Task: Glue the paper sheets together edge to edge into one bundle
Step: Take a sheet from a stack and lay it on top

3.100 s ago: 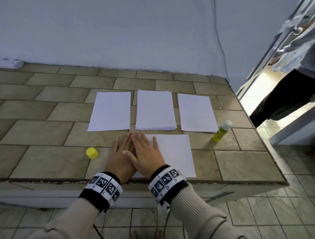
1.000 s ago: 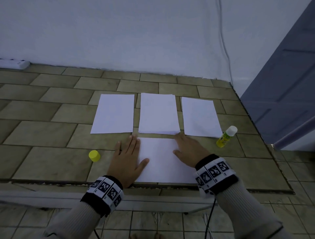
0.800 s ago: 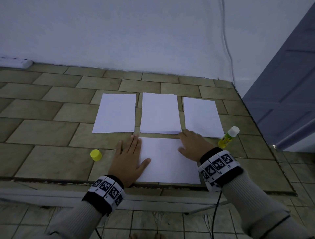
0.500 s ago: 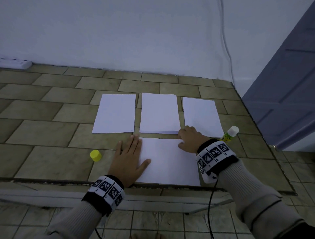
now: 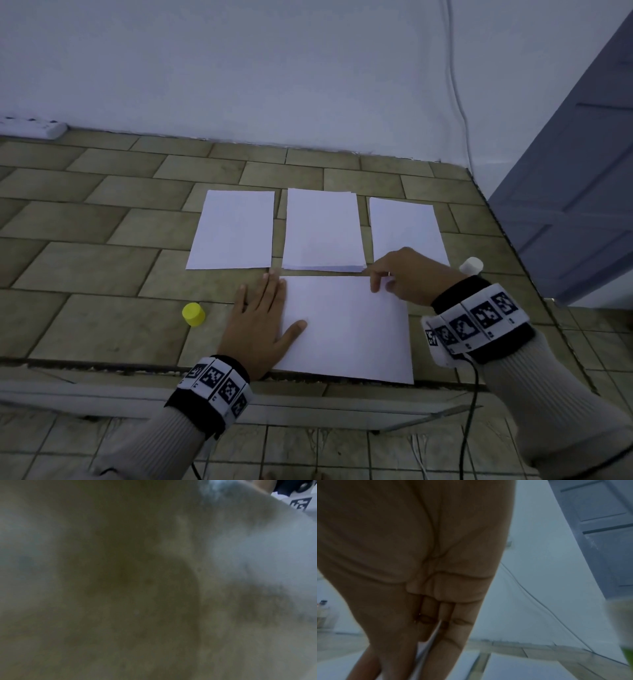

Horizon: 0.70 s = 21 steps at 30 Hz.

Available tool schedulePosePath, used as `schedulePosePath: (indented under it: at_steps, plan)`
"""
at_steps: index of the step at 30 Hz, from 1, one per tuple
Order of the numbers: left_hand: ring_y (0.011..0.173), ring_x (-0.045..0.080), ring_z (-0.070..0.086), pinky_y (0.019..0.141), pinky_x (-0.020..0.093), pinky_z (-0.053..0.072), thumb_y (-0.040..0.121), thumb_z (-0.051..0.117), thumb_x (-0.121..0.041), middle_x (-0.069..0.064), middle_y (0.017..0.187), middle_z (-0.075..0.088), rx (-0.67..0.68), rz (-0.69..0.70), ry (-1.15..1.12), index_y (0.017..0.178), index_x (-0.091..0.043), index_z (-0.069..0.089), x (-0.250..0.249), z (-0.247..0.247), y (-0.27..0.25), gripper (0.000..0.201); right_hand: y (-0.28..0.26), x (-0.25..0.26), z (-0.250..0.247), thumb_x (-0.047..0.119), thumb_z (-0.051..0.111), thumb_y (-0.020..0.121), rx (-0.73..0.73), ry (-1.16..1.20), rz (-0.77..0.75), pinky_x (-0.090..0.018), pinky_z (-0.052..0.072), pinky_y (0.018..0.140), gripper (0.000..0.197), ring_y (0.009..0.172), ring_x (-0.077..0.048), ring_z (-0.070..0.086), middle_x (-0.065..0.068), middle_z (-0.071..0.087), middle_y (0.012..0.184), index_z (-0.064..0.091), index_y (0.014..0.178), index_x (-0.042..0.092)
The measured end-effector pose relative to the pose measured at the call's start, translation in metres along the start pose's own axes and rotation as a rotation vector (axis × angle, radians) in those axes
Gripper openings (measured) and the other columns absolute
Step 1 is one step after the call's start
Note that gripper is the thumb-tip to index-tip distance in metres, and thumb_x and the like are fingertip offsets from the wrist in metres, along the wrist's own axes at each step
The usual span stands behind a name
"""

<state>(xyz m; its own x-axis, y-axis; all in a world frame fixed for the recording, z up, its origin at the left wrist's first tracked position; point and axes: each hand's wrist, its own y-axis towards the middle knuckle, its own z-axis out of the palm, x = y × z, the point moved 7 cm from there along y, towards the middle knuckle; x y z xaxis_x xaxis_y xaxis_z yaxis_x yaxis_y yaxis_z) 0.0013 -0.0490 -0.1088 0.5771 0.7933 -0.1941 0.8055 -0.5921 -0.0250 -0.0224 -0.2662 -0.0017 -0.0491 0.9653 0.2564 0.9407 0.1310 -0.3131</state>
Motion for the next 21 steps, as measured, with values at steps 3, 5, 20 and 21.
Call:
schedulePosePath:
  at_steps: [3, 5, 20, 21]
  plan:
    - [0.147, 0.012, -0.016, 0.121, 0.046, -0.003, 0.077, -0.021, -0.078, -0.001, 0.159, -0.020, 0.019, -0.021, -0.015, 0.154, -0.012, -0.011, -0.001, -0.002, -0.001, 0.101, -0.015, 0.002, -0.033, -0.001, 0.054, 0.088, -0.059, 0.002, -0.018, -0.004, 0.034, 0.066, 0.027, 0.085, -0.003, 0.047, 0.008, 0.058, 0.096, 0.071, 0.090, 0.020]
    - [0.147, 0.010, -0.016, 0.121, 0.045, -0.004, 0.078, -0.018, -0.080, -0.003, 0.160, -0.019, 0.004, -0.032, -0.060, 0.154, -0.013, -0.012, 0.000, -0.004, -0.002, 0.102, -0.023, -0.003, -0.058, 0.002, 0.060, 0.086, -0.112, 0.034, -0.011, -0.004, 0.033, 0.065, 0.028, 0.078, 0.002, 0.047, 0.015, 0.056, 0.088, 0.068, 0.085, 0.028]
    - [0.148, 0.012, -0.011, 0.121, 0.045, -0.004, 0.078, -0.020, -0.079, 0.002, 0.162, -0.004, 0.006, -0.028, -0.033, 0.156, -0.013, 0.007, 0.000, -0.003, -0.002, 0.106, 0.041, -0.056, -0.021, -0.004, 0.070, 0.078, -0.502, 0.822, 0.284, -0.042, 0.058, 0.079, 0.034, 0.084, -0.031, 0.063, -0.009, 0.055, 0.086, 0.062, 0.110, 0.003]
    - [0.148, 0.011, -0.011, 0.121, 0.045, -0.005, 0.077, -0.020, -0.079, 0.002, 0.162, -0.004, 0.004, -0.028, -0.037, 0.156, -0.013, 0.008, 0.000, -0.004, -0.002, 0.106, 0.046, -0.056, -0.009, -0.003, 0.071, 0.078, -0.494, 0.845, 0.303, -0.044, 0.057, 0.082, 0.034, 0.088, -0.033, 0.064, -0.009, 0.056, 0.085, 0.062, 0.111, 0.002]
